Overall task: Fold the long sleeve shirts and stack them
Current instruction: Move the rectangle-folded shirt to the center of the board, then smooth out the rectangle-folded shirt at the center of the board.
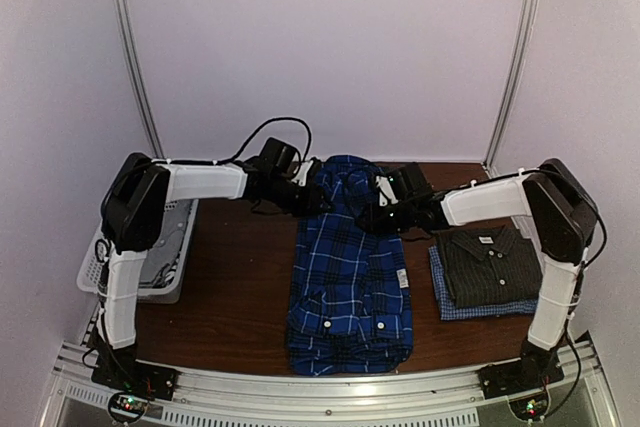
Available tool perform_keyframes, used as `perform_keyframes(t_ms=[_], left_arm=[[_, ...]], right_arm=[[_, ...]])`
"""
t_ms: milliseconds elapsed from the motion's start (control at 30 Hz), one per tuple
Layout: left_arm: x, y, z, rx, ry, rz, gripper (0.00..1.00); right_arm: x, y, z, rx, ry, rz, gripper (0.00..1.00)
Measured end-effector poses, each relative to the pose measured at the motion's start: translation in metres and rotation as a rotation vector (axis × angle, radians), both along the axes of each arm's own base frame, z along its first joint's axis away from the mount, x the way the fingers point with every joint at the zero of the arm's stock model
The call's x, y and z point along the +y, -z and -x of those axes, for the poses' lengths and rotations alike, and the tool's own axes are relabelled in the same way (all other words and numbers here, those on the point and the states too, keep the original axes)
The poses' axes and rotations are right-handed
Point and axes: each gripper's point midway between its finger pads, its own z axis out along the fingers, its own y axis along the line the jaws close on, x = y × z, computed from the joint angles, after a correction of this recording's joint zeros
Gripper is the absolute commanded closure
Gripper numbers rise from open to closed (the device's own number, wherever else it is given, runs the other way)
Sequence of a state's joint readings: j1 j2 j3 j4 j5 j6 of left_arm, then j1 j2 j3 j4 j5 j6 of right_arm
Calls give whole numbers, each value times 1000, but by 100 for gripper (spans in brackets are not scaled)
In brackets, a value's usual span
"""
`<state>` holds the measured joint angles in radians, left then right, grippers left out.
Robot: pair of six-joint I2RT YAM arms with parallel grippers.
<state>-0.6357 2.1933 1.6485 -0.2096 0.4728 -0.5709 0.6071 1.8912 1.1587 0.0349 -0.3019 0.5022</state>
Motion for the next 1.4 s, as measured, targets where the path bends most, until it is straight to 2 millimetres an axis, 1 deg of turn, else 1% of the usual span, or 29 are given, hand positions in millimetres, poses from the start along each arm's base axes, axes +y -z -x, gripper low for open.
perform_keyframes(t_ms=[67,133,233,300,367,467,533,633,667,767,833,900,1000,1067,1133,1200,1300,1333,1367,1400], left_arm=[[-9,5,0,5,13,16,56],[-16,16,1,21,19,27,58],[-18,37,5,65,14,17,60],[-16,50,8,93,6,7,61],[-10,64,15,129,-5,-8,62],[-7,65,19,129,-13,8,62],[1,66,28,138,-24,5,62],[15,67,45,167,-39,-13,62],[21,68,51,172,-44,-19,62],[42,69,77,205,-56,-45,62],[54,68,92,222,-62,-62,62],[63,66,104,237,-68,-83,62],[71,58,109,233,-80,-105,61],[72,49,107,220,-85,-113,60],[68,34,97,189,-88,-114,59],[62,14,82,139,-92,-100,59],[52,-22,51,51,-100,-66,59],[49,-33,38,20,-107,-54,59],[47,-42,24,-9,-114,-42,60],[46,-48,9,-35,-124,-33,60]], right_arm=[[2,16,3,23,-1,25,71],[2,29,4,36,6,50,72],[-1,48,4,47,28,100,73],[-4,57,5,49,45,135,73],[-3,59,6,38,55,154,73],[2,59,11,20,60,181,73],[8,61,17,13,56,190,74],[20,61,33,7,45,176,74],[25,61,41,10,38,165,74],[43,61,74,30,-3,140,74],[53,61,92,47,-26,123,72],[58,59,107,67,-48,106,68],[56,55,116,93,-52,101,64],[49,48,111,99,-35,105,59],[40,38,100,95,-7,98,55],[32,22,80,72,24,85,52],[23,-8,41,16,68,51,50],[26,-20,31,-8,67,38,50],[22,-28,19,-23,82,27,50],[23,-38,6,-45,87,18,50]])
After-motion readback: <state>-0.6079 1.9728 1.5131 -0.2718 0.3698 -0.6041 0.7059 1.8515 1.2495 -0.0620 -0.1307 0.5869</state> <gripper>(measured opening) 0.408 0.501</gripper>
